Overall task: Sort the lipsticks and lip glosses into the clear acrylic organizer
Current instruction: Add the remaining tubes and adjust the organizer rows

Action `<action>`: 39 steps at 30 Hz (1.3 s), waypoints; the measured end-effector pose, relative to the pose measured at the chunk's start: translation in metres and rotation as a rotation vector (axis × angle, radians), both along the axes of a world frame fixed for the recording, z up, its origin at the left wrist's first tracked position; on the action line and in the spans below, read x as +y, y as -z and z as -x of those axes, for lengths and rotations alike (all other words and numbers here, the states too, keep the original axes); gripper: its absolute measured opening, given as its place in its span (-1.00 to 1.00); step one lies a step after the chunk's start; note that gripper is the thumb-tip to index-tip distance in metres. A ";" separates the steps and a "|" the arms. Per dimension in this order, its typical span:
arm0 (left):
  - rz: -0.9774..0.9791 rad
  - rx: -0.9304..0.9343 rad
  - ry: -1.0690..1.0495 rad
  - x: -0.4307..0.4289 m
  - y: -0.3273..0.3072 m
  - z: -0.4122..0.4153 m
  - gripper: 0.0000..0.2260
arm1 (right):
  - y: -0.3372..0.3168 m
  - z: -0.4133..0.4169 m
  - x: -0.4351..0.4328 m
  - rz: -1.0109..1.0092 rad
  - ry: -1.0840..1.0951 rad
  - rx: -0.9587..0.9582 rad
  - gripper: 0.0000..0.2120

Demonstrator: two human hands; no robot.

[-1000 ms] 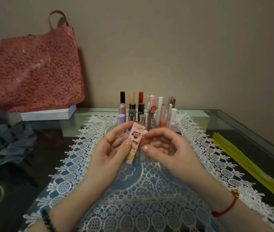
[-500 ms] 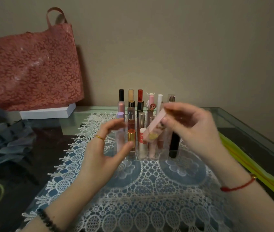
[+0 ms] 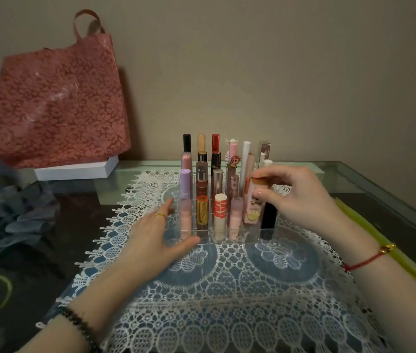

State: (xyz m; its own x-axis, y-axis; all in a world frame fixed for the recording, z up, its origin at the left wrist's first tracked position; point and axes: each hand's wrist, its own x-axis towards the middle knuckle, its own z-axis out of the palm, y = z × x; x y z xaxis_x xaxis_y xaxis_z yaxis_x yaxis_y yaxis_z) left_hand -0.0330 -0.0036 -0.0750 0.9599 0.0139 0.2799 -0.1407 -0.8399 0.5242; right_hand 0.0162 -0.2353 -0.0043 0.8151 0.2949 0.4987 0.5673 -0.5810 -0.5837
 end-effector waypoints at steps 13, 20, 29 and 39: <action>0.056 0.009 0.066 -0.001 0.001 0.000 -0.32 | 0.018 -0.004 0.003 0.228 0.018 -0.073 -0.68; 0.091 0.049 0.053 -0.003 0.003 0.000 -0.33 | 0.019 -0.002 0.003 0.278 0.013 -0.080 -0.72; 0.080 0.046 0.052 -0.002 0.004 -0.003 -0.33 | 0.014 0.002 -0.001 0.271 0.021 -0.080 -0.77; 0.050 0.000 0.044 0.001 0.007 -0.004 -0.31 | -0.018 -0.011 0.008 0.367 0.039 -0.179 -0.73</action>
State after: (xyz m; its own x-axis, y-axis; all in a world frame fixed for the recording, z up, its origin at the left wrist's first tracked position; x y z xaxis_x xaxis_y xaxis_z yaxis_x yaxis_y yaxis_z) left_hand -0.0292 -0.0023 -0.0824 0.9598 -0.0144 0.2803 -0.1772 -0.8056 0.5654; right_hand 0.0274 -0.2268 0.0134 0.7391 0.4502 0.5010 0.6146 -0.7551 -0.2282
